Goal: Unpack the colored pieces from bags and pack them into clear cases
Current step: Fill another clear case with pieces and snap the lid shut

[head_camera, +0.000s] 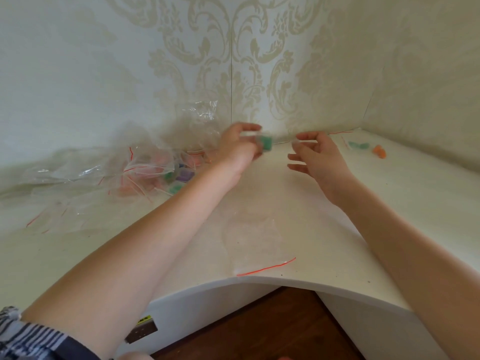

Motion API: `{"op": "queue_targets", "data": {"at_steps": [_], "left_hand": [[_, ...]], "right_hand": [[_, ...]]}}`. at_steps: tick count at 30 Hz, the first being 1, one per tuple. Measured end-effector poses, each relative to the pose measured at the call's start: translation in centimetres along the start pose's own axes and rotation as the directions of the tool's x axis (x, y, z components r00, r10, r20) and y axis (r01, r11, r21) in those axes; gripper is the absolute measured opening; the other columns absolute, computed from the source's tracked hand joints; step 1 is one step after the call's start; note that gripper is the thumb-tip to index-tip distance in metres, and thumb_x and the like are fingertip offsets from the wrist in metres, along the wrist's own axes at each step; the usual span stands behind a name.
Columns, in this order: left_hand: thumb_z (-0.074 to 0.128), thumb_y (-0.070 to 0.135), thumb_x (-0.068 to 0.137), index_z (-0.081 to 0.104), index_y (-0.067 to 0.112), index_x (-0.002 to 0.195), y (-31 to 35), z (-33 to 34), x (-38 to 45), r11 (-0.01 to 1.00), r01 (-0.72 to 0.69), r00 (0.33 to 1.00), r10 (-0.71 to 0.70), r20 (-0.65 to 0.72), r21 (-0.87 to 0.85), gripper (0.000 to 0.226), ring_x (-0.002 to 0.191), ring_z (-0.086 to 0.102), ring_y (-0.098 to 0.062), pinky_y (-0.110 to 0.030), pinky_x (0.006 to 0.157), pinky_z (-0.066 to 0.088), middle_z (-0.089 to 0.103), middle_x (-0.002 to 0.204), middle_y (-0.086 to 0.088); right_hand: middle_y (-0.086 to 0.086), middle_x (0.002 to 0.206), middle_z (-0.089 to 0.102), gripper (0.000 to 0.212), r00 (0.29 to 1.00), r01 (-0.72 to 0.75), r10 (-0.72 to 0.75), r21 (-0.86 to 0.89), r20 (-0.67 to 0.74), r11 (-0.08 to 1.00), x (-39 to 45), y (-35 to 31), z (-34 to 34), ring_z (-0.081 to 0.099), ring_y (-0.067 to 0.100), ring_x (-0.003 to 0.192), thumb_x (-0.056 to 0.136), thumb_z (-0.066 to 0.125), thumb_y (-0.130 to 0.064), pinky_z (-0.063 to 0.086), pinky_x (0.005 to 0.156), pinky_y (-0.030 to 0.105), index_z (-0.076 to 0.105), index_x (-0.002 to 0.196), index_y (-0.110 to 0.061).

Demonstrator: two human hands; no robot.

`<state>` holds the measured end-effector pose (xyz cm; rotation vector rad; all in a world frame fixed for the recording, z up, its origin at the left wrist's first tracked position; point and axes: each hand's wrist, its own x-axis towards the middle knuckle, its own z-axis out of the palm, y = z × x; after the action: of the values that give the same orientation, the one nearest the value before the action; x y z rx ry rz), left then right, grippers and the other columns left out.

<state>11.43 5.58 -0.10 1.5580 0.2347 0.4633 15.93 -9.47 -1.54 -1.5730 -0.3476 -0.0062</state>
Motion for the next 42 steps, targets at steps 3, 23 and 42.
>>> {"op": "queue_targets", "data": {"at_steps": [3,23,42], "left_hand": [[0.044,0.001,0.092,0.053,0.027,0.102,1.4,-2.6,0.6,0.957,-0.132,0.973,0.175,-0.15,0.257,0.029,0.078,0.061,-0.016,-0.029,0.038,0.051,0.06,0.108,0.005],[0.053,0.025,0.094,0.054,0.018,0.123,-1.6,-3.4,1.9,0.423,-0.403,0.915,0.181,0.36,0.811,0.03,0.12,0.046,-0.026,-0.039,0.099,0.039,0.058,0.122,-0.008],[0.013,0.058,0.096,0.004,0.012,0.152,-2.1,-1.8,0.9,0.031,-0.385,0.92,-0.063,0.386,0.922,0.073,0.147,0.0,-0.014,-0.042,0.119,-0.001,0.005,0.16,-0.002]], "right_hand": [[0.0,0.094,0.056,0.013,0.998,-0.028,0.026,-0.034,-0.057,0.999,0.3,-0.2,-0.4,0.063,0.017,0.089,0.094,0.056,-0.017,0.058,0.074,0.03,0.051,0.106,-0.017],[-0.004,0.081,0.059,0.018,0.998,-0.04,0.025,-0.303,-0.054,0.952,0.8,0.8,-1.0,0.058,0.016,0.074,0.087,0.051,-0.009,0.054,0.081,0.043,0.063,0.087,-0.022],[-0.004,0.077,0.054,0.023,0.979,-0.059,-0.012,-0.342,-0.202,0.938,1.2,1.3,-2.6,0.054,0.018,0.075,0.085,0.046,-0.003,0.046,0.064,0.029,0.062,0.09,-0.02]]}}
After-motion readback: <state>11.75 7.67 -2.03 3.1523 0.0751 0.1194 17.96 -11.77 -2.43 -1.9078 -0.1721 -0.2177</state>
